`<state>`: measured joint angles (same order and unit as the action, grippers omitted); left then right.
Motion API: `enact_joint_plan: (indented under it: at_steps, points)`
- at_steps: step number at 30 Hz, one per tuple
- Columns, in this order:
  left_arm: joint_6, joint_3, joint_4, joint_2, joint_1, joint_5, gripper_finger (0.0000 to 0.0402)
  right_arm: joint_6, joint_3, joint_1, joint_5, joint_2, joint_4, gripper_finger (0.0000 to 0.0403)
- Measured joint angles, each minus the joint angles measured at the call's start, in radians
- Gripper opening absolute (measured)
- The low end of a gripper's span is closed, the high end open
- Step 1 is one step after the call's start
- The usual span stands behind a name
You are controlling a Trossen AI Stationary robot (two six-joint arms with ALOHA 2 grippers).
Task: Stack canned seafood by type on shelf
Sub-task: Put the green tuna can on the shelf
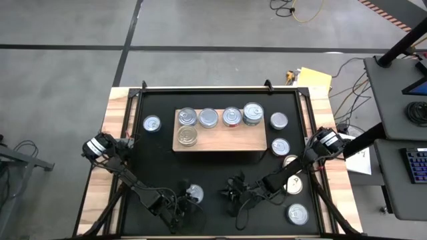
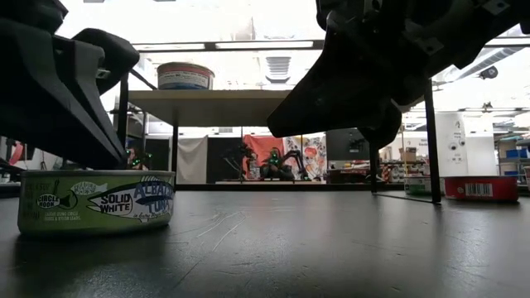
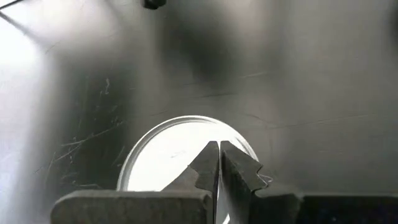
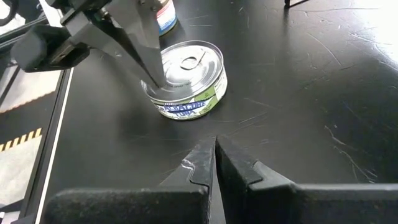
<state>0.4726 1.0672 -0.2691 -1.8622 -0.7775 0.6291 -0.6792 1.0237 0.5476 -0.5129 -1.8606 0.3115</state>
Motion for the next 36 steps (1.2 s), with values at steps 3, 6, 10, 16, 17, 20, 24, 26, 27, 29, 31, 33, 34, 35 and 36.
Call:
enact_joint_plan:
  at_steps: [3, 6, 10, 16, 17, 20, 24, 26, 27, 29, 31, 33, 34, 35, 36]
  points:
    - [0.006, 0.0, 0.008, -0.005, 0.0, -0.043, 0.0, 0.001, 0.0, 0.0, 0.0, 0.0, 0.0, 0.0009]
    - [0.007, 0.0, 0.036, -0.022, 0.001, -0.043, 0.0, 0.002, 0.0, 0.0, 0.0, 0.0, -0.001, 0.0009]
    - [0.004, 0.002, 0.079, -0.037, 0.001, -0.051, 0.0, 0.001, 0.0, 0.004, 0.0, 0.0, -0.001, 0.0009]
    - [-0.088, 0.001, 0.138, -0.039, 0.0, -0.082, 0.0, -0.008, 0.0, 0.005, 0.0, 0.0, 0.0, 0.0009]
    - [-0.105, 0.001, 0.148, -0.039, -0.001, -0.093, 0.0, -0.017, 0.0, 0.005, 0.001, 0.0, 0.0, 0.0009]
    - [-0.131, 0.001, 0.152, -0.033, -0.004, -0.101, 0.0, -0.068, 0.0, 0.004, 0.058, 0.0, 0.002, 0.0009]
    - [-0.144, -0.001, 0.111, -0.002, -0.013, -0.105, 0.0, -0.137, 0.0, 0.002, 0.102, 0.0, 0.008, 0.0009]
    - [-0.146, -0.001, 0.093, 0.028, -0.019, -0.104, 0.0, -0.149, 0.0, 0.002, 0.102, 0.0, 0.016, 0.0009]
    - [-0.144, -0.001, 0.077, 0.047, -0.021, -0.103, 0.0, -0.163, 0.0, 0.002, 0.101, 0.0, 0.021, 0.0009]
    - [-0.137, -0.001, 0.048, 0.083, -0.028, -0.099, 0.0, -0.198, 0.0, -0.002, 0.097, 0.0, 0.035, 0.0009]
    - [-0.114, -0.001, -0.015, 0.116, -0.034, -0.1, 0.0, -0.218, 0.004, -0.008, 0.095, 0.0, 0.038, 0.0009]
    - [-0.075, -0.001, -0.079, 0.138, -0.039, -0.101, 0.0, -0.212, 0.025, -0.014, 0.094, -0.012, 0.039, 0.0013]
    - [-0.056, -0.001, -0.11, 0.142, -0.041, -0.101, 0.0, -0.206, 0.04, -0.017, 0.094, -0.023, 0.04, 0.0016]
    - [-0.042, -0.001, -0.13, 0.142, -0.044, -0.104, 0.0, -0.2, 0.057, -0.019, 0.093, -0.036, 0.04, 0.0021]
    - [-0.035, -0.004, -0.135, 0.14, -0.045, -0.114, 0.0, -0.194, 0.076, -0.021, 0.093, -0.054, 0.039, 0.0026]
